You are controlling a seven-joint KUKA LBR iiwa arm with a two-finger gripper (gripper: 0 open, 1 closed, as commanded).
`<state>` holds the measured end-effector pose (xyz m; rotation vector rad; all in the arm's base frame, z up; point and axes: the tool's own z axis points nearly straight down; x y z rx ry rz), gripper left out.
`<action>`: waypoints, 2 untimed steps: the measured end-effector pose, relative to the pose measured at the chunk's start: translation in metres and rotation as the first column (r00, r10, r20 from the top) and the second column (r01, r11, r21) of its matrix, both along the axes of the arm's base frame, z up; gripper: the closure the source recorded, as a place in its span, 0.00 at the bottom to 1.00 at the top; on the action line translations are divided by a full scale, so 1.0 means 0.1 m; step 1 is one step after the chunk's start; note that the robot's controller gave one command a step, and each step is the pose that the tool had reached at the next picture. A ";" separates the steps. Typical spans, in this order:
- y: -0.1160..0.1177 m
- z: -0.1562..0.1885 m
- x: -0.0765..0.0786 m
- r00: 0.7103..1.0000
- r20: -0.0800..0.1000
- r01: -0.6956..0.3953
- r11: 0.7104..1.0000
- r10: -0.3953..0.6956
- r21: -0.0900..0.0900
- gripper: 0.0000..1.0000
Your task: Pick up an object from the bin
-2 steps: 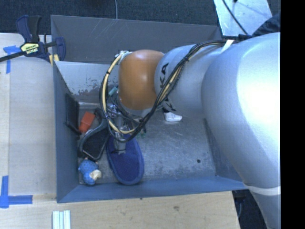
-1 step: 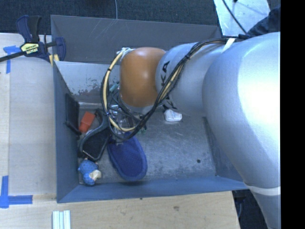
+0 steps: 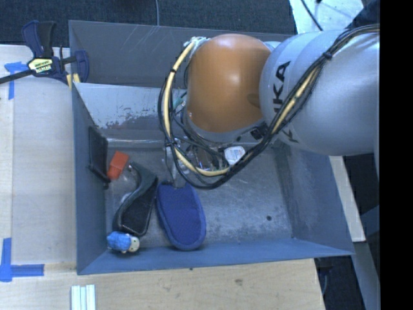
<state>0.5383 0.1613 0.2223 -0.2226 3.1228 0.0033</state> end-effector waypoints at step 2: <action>0.26 -0.91 -0.34 0.985 -0.009 -0.173 0.985 0.173 -0.002 0.00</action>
Offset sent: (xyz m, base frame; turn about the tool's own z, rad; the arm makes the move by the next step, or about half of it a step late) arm -0.0346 0.0260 -0.0907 -0.1748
